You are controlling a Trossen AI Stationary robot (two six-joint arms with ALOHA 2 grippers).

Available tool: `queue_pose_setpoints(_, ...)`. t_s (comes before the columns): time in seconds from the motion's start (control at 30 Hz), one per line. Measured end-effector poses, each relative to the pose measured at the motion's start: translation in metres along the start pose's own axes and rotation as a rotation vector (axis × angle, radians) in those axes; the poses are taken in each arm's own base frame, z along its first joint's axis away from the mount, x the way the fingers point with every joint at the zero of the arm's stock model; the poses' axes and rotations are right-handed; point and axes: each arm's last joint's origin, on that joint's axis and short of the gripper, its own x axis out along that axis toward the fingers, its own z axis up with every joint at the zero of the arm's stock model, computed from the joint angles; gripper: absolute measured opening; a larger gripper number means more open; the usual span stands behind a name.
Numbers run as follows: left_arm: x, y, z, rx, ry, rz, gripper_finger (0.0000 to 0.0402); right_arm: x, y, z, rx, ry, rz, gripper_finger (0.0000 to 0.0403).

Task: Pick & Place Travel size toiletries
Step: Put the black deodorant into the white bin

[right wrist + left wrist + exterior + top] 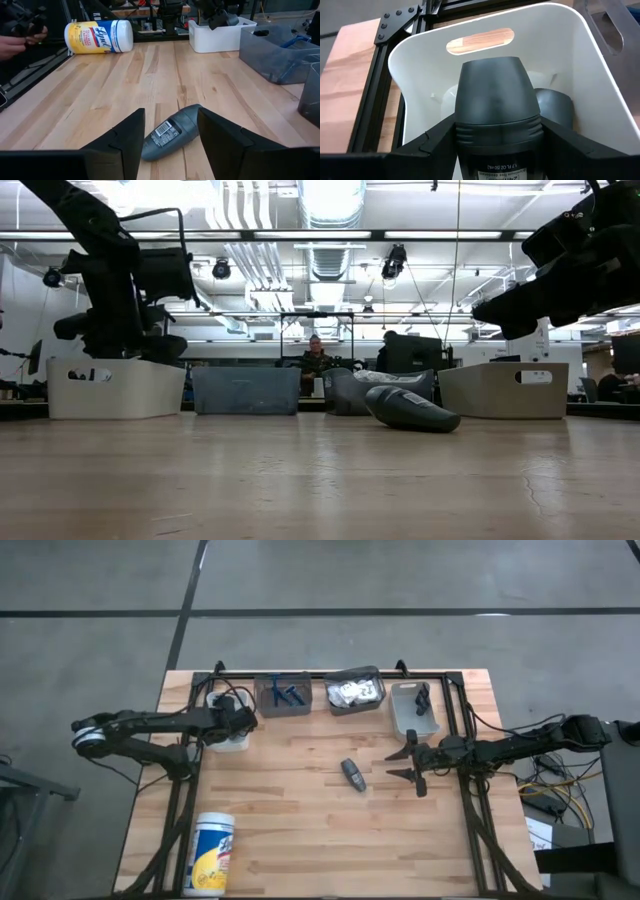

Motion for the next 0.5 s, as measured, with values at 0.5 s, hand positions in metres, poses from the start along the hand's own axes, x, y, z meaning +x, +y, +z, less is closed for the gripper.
queue_pose_setpoints(0.5, -0.0051, -0.0052, 0.0088, 0.004, -0.019, -0.027, 0.0342, 0.0000, 0.0000, 0.0000, 0.000, 0.000, 0.000, 0.0129)
